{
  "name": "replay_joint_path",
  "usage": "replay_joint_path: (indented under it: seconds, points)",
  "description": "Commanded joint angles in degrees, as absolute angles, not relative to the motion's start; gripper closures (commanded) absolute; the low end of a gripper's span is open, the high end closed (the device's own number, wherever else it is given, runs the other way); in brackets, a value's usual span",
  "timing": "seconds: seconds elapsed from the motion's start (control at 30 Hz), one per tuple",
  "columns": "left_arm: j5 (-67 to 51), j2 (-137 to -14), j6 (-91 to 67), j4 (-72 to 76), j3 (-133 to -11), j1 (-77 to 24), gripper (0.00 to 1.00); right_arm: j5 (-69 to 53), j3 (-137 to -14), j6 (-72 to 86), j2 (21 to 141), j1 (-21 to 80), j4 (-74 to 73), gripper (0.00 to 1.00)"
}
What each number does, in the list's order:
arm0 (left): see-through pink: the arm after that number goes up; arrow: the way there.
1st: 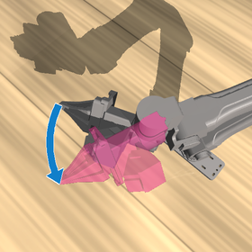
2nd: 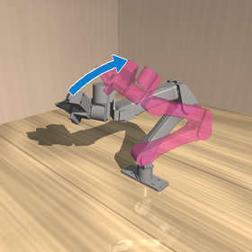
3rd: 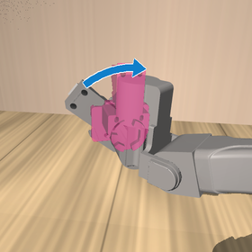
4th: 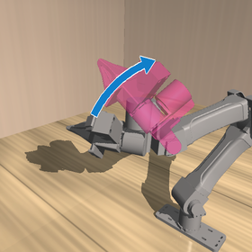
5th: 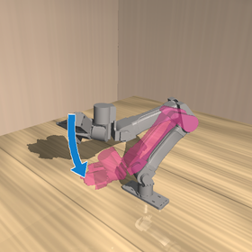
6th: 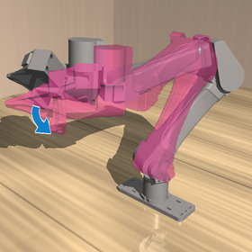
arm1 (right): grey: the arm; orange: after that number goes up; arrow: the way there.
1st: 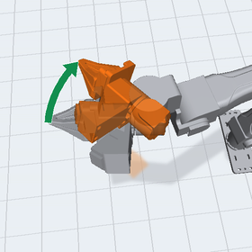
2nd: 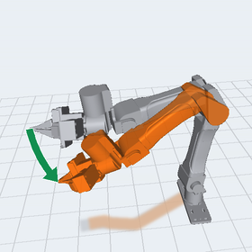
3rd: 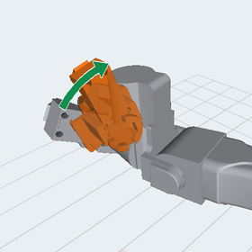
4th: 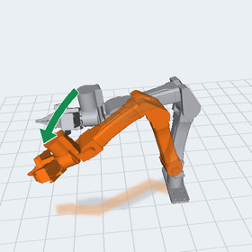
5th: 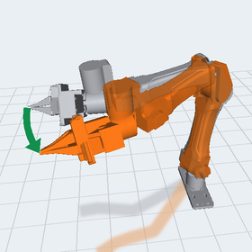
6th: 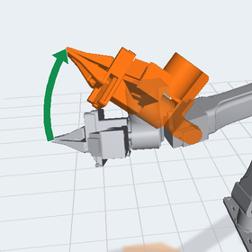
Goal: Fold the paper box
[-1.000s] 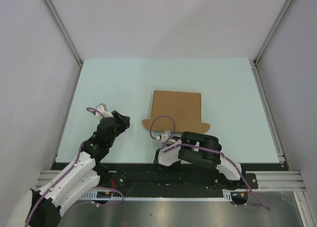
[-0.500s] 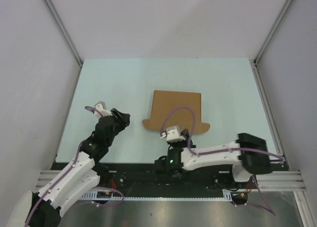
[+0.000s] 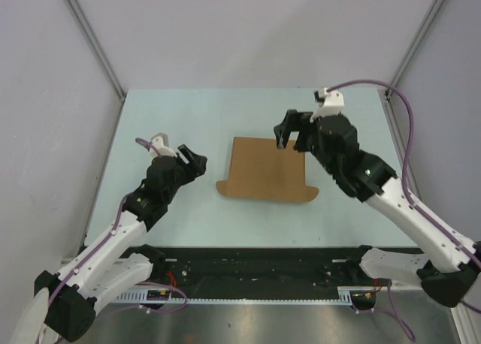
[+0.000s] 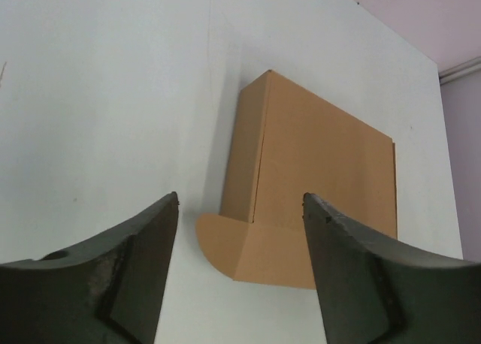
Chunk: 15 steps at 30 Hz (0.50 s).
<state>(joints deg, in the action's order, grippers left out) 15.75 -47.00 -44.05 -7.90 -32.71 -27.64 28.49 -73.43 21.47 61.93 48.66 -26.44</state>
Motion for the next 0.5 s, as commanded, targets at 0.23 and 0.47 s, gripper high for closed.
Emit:
replay_joint_path:
  seconds: [0.23, 0.47]
  points:
    - [8.54, -47.04, -31.75, -6.25, -40.0, -26.98, 0.0, -16.45, -71.98, 38.6, 69.44, 11.08, -12.37, 0.0]
    - [27.23, -44.03, -10.65, -10.46, -39.38, -47.71, 0.0, 5.53, -69.18, 31.46, 67.41, 20.21, -24.43, 0.0]
